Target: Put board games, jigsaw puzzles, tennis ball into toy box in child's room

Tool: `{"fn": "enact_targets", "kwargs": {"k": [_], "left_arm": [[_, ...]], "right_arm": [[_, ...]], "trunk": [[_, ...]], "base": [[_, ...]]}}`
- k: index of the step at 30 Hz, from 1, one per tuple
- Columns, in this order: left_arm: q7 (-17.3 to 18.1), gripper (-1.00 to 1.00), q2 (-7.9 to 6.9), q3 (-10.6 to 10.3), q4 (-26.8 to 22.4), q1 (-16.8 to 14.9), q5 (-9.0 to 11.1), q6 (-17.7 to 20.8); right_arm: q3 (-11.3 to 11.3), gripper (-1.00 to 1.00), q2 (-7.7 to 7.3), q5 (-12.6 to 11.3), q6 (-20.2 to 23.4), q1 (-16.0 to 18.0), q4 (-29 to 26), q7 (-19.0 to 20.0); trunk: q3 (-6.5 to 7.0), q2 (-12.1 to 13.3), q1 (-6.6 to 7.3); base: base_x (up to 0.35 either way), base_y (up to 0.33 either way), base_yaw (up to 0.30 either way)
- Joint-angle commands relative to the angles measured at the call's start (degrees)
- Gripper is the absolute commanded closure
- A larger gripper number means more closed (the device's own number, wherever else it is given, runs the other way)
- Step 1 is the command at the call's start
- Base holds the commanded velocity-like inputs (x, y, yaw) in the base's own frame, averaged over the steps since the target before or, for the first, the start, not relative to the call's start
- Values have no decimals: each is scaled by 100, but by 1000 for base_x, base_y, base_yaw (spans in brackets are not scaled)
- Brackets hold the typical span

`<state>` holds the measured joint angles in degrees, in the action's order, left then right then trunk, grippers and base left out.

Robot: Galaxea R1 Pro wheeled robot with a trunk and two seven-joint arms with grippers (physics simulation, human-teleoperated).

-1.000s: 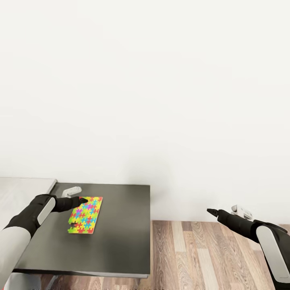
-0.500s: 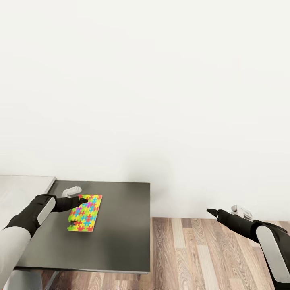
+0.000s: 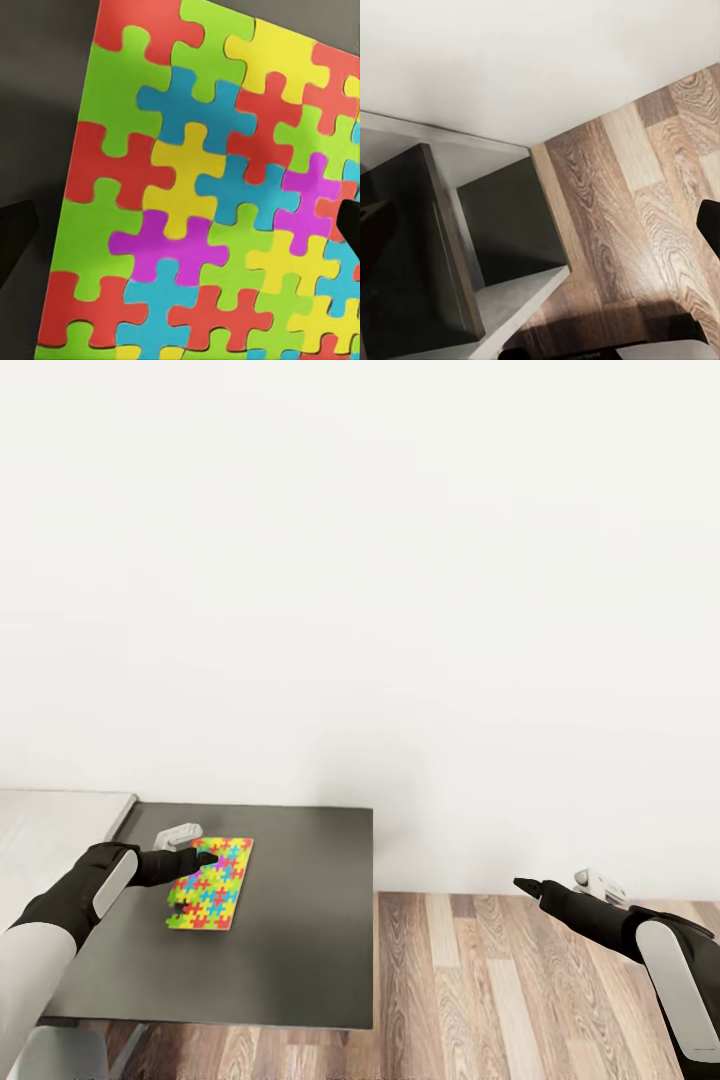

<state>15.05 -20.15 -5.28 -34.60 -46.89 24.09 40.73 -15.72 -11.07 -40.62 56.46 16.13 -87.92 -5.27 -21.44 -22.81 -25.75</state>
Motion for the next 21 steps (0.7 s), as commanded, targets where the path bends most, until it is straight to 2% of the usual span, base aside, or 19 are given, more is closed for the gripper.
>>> {"fn": "enact_targets", "kwargs": {"k": [1, 9, 16, 21], "left_arm": [[14, -100, -6, -23, -4, -4, -1, 14], [16, -100, -6, -25, -9, -4, -1, 14], [15, -100, -6, -26, -10, -4, -1, 14], [15, -100, -6, -26, -9, -4, -1, 6]], "right_arm": [[-2, -100, -1, -60, 23, 4, -6, -55], [-2, -100, 0, -68, 23, 4, -6, -53], [-2, -100, -1, -69, 23, 4, -6, -53], [-2, -100, -1, -73, 23, 4, -6, -53]], "trunk": [[-19, -11, -3], [-89, -11, -3], [-98, -11, -3], [-99, -11, -3]], "base": [[0, 0, 0], [0, -1, 0], [0, -169, 0], [0, -44, 0]]}}
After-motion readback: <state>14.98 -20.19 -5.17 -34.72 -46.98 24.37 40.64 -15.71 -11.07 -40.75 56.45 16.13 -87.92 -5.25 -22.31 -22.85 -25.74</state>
